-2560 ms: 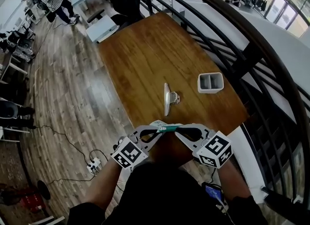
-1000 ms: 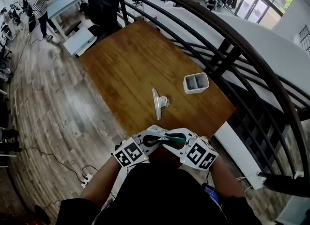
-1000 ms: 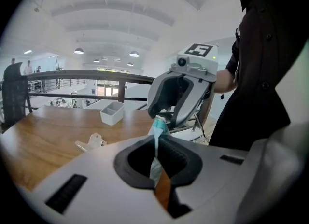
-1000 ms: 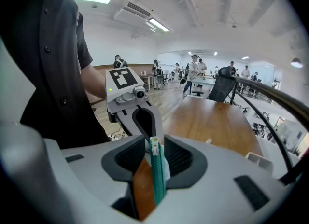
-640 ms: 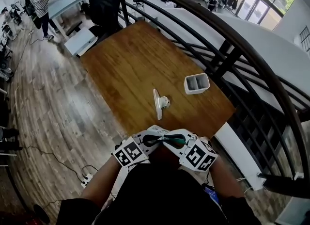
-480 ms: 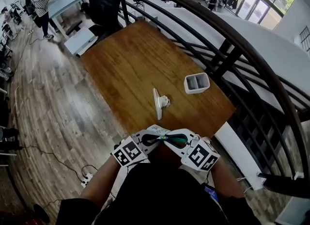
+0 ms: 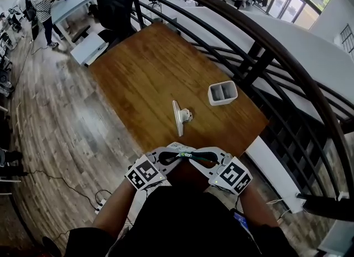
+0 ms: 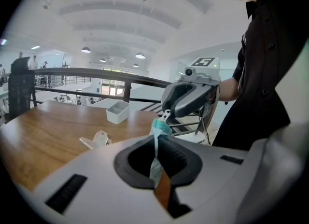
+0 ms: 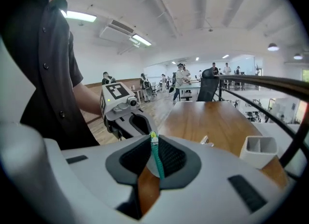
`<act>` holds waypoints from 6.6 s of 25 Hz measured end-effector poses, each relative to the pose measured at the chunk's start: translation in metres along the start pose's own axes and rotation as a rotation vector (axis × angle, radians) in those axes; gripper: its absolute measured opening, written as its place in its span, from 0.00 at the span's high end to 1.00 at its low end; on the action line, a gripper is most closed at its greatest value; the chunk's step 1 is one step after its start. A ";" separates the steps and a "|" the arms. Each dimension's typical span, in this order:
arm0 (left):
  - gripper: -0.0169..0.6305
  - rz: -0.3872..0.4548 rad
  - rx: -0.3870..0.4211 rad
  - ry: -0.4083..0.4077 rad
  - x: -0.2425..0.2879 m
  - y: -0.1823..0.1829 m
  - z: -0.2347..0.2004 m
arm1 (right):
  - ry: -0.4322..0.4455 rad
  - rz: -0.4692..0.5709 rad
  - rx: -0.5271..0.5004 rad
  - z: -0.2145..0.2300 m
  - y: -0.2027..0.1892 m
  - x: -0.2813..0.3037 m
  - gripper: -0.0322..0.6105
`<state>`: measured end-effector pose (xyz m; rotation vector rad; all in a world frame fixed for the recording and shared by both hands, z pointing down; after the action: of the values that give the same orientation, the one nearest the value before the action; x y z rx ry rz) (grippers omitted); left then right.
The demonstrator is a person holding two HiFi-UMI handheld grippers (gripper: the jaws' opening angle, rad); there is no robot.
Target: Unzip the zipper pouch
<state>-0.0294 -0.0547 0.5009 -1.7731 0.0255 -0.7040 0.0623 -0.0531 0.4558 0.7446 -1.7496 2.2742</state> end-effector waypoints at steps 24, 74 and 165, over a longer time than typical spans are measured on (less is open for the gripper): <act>0.95 -0.018 0.047 -0.006 0.005 0.001 0.006 | 0.126 0.235 0.782 0.022 -0.014 -0.001 0.93; 0.95 0.008 0.202 0.079 -0.019 0.012 -0.003 | 0.062 0.168 0.786 0.040 -0.029 -0.017 0.95; 0.68 0.109 -0.080 0.283 -0.042 0.003 -0.067 | -0.423 0.081 0.392 0.089 -0.018 -0.062 0.71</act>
<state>-0.0944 -0.0989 0.4893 -1.7208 0.3433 -0.8786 0.1484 -0.1214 0.4572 1.3340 -1.5088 2.7085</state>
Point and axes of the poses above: the fingertips, and each gripper's own axes: x forward along the fingers, z to its right, y out of its top, the point moved 5 cm from there along -x, backward along the fingers, and after that the axes turned 5 degrees about y, right-handed, at the moved point
